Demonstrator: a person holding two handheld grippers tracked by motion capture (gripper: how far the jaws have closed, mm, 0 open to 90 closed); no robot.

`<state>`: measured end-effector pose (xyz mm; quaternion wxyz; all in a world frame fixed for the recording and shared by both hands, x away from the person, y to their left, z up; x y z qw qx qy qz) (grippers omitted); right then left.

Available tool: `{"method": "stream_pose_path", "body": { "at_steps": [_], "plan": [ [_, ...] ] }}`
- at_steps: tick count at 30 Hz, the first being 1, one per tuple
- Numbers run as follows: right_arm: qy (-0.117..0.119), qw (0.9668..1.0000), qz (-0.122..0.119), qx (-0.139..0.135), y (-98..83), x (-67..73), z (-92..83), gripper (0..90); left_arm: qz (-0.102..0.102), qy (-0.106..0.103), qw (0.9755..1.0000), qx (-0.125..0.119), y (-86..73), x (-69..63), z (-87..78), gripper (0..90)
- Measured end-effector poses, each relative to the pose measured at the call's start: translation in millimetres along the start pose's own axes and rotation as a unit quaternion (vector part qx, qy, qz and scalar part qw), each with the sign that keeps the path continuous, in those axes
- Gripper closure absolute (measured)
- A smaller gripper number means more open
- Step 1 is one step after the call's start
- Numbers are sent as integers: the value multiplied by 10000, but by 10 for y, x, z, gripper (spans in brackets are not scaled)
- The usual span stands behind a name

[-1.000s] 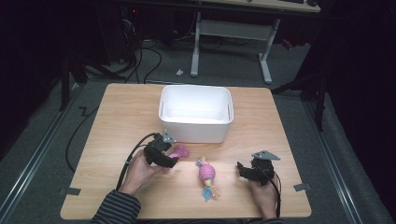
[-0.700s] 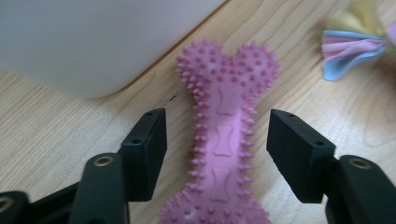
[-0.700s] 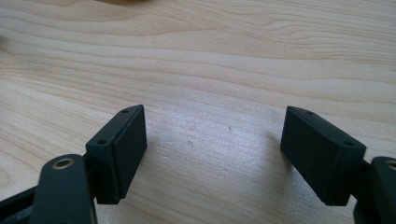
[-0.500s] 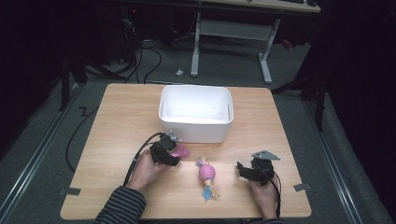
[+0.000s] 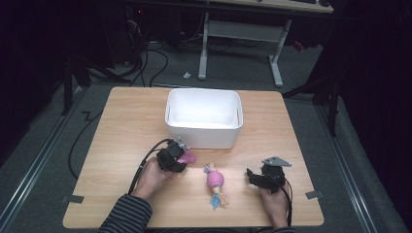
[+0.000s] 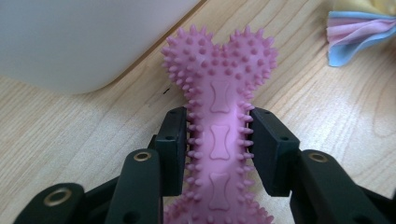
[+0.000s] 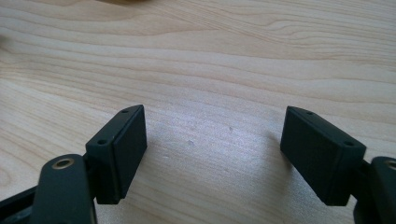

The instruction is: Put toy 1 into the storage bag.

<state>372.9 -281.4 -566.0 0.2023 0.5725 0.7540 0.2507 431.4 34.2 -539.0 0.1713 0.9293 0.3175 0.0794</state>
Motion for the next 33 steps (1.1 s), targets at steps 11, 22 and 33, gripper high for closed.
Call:
{"method": "stream_pose_path", "body": {
  "at_steps": [11,22,33],
  "plan": [
    [6,10000,-2,2,0,2,0,227,-85,-304,9984,-466,-36,-51,-328,590],
    [28,10000,-39,-6,1,6,0,227,-89,-389,9970,-667,-108,-61,-697,592],
    [41,10000,-57,-9,0,10,0,227,-110,-383,9947,-950,-29,-13,-1067,591]
  ]
}}
Point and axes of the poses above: each handheld gripper's, and its own axes: z roughly forward along the jaws, y roughly out of its top, x roughly to its left, the point moved 5 cm from there along z, roughly forward along the jaws, and after that the axes turned 8 degrees about x, right-handed, at the moved point
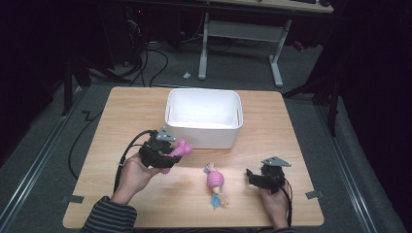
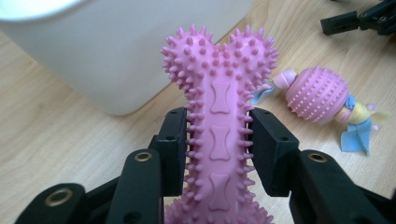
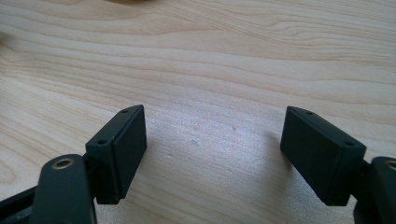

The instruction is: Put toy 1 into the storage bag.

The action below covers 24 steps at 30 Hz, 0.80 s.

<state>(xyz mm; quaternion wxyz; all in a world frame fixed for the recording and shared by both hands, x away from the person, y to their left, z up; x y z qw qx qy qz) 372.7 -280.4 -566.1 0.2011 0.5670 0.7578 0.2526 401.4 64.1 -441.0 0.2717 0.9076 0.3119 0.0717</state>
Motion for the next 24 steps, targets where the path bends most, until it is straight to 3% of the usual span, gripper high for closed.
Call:
{"method": "stream_pose_path", "body": {
  "at_steps": [4,9,15,24],
  "plan": [
    [2,10000,1,1,0,0,0,227,-71,-114,9999,-100,67,34,-108,591],
    [7,10000,2,4,0,1,0,227,53,-41,9999,-143,178,54,-256,591],
    [11,10000,-6,3,0,1,0,226,-14,-73,9996,-286,370,102,-414,591],
    [38,10000,-33,12,-1,7,-2,226,-129,-224,9991,-331,600,241,-475,591]
  ]
}}
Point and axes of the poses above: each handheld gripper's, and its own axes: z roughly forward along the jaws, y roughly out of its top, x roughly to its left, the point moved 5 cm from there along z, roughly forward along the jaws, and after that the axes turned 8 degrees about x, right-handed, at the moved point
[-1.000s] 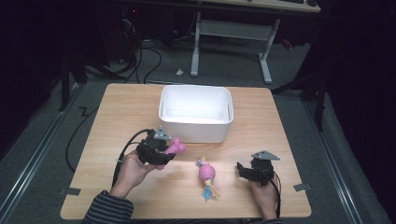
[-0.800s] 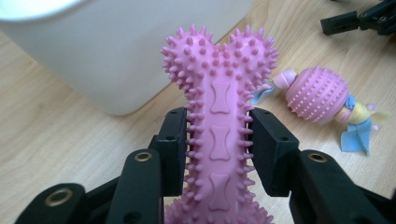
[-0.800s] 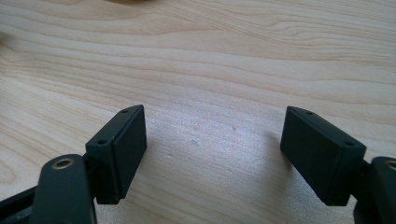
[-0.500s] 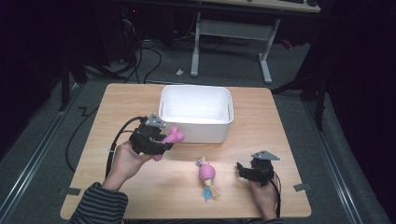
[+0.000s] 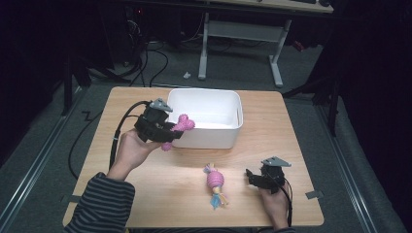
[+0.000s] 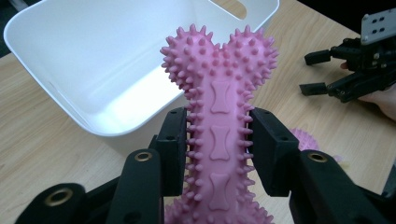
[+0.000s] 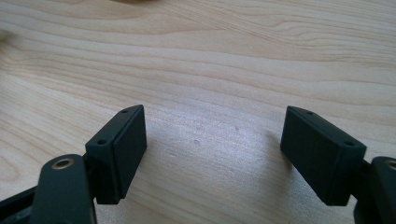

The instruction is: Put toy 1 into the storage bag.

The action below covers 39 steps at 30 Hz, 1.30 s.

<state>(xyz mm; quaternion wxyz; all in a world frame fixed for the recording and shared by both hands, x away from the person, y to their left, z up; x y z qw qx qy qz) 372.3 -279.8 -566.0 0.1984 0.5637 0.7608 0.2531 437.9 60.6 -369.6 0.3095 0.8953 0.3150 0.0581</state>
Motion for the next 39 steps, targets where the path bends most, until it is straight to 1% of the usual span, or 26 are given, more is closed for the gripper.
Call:
{"method": "stream_pose_path", "body": {
  "at_steps": [5,8,9,11,14,16,19,21,22,25,26,28,30,32,35,38,39],
  "plan": [
    [1,10000,0,-1,0,1,0,226,85,93,9999,80,150,58,-5,591],
    [3,10000,1,2,0,1,-1,226,-3,72,10000,-6,246,108,-13,591],
    [2,10000,1,-1,0,1,0,226,-13,85,10000,-1,266,121,-17,591],
    [8,10000,-6,3,0,2,0,226,13,151,9999,17,321,158,-17,591],
    [8,10000,-29,-1,0,2,0,226,83,301,9995,-49,404,194,-8,593],
    [6,10000,-39,-4,0,2,0,226,65,299,9995,-70,445,209,2,593],
    [-5,10000,-39,-8,0,3,0,227,50,355,9994,-36,507,259,33,593],
    [2,10000,-43,-9,0,4,1,227,10,416,9991,11,545,314,67,593],
    [9,10000,-48,-9,0,5,1,227,-15,405,9992,15,560,338,95,593],
    [16,10000,-47,-10,1,7,1,227,-27,475,9988,59,588,411,173,591],
    [12,10000,-47,-9,0,6,1,227,-35,474,9989,44,594,431,197,591],
    [14,10000,-46,-9,0,7,1,227,-91,375,9993,-10,611,469,246,590],
    [14,10000,-36,-7,0,9,0,227,-93,381,9992,2,627,489,293,590],
    [19,10000,-38,-6,0,10,0,227,-50,443,9990,75,639,502,359,590],
    [16,10000,-41,-8,0,10,0,227,-15,438,9989,172,645,519,454,590],
    [17,10000,-31,-8,1,11,0,227,-45,412,9990,170,652,535,513,589],
    [17,10000,-31,-8,1,11,0,227,-32,439,9989,182,656,542,537,589]
  ]
}}
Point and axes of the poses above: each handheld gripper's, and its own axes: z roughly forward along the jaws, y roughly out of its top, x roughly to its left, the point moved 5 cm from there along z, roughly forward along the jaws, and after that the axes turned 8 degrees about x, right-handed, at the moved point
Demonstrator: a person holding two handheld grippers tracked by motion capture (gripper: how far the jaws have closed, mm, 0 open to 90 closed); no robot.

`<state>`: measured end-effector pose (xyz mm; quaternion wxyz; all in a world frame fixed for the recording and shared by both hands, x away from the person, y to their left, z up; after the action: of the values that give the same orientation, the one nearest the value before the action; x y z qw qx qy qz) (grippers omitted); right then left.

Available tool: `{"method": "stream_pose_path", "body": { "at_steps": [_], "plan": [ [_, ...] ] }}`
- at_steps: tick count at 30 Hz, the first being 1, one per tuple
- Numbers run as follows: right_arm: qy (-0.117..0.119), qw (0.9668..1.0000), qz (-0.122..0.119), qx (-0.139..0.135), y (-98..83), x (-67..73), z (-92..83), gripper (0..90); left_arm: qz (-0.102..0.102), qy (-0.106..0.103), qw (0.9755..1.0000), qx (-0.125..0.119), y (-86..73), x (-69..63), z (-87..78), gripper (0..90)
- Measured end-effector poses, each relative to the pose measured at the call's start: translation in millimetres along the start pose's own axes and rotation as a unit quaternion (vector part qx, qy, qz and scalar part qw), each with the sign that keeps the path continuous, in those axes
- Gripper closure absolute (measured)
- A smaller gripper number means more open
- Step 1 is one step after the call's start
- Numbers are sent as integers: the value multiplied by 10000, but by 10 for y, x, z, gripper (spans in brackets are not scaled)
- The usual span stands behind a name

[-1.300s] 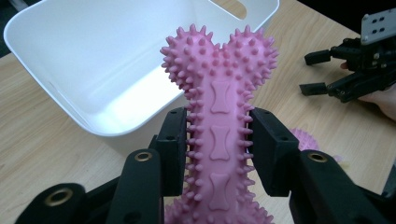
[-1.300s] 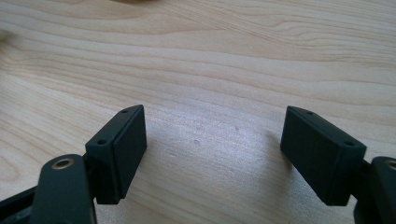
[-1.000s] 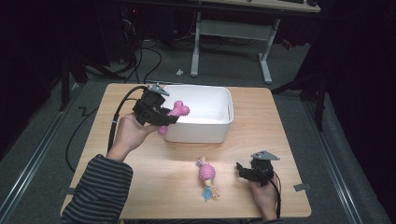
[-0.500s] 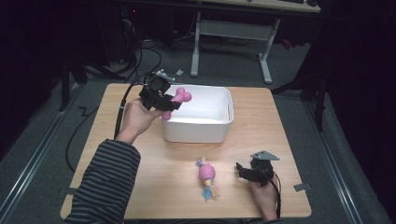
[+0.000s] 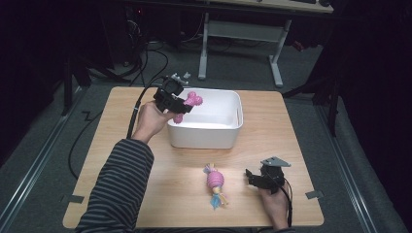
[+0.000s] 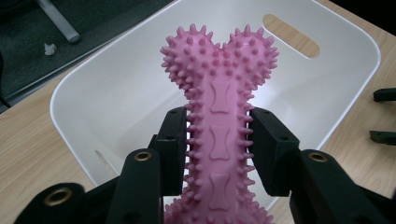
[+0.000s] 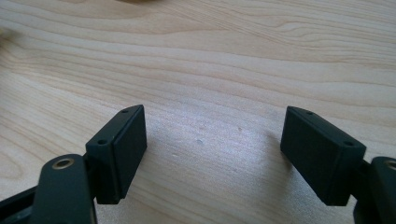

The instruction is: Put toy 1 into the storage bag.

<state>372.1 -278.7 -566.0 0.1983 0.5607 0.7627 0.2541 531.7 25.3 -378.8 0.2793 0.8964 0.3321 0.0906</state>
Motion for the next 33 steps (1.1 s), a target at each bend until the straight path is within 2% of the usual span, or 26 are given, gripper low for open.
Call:
{"method": "stream_pose_path", "body": {
  "at_steps": [3,6,14,17,20,23,27,29,33],
  "plan": [
    [5,10000,-16,-3,0,0,0,227,91,111,9999,77,1,17,70,588],
    [6,10000,-17,-2,0,0,0,227,161,48,9998,78,-11,14,146,586],
    [10,10000,-20,-1,0,3,0,227,72,142,9995,289,-48,90,327,584],
    [11,10000,-22,0,-1,3,0,227,134,319,9981,503,-92,100,388,583],
    [11,10000,-21,-1,0,3,0,227,138,216,9985,492,-99,80,401,583],
    [12,10000,-21,-1,0,3,0,227,183,223,9979,576,-108,65,448,582],
    [11,10000,-22,0,-1,3,0,227,92,156,9977,649,-139,70,499,581],
    [11,10000,-25,-2,0,2,0,227,113,180,9973,706,-143,66,507,579],
    [19,10000,-36,1,-1,4,0,227,146,153,9973,699,-152,43,530,574]
  ]
}}
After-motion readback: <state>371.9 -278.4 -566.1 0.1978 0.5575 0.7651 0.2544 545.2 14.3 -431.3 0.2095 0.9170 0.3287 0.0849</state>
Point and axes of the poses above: each handheld gripper's, and its own axes: z roughly forward along the jaws, y roughly out of its top, x roughly to its left, the point moved 5 cm from there along z, roughly forward along the jaws, and after that the axes turned 8 degrees about x, right-handed, at the moved point
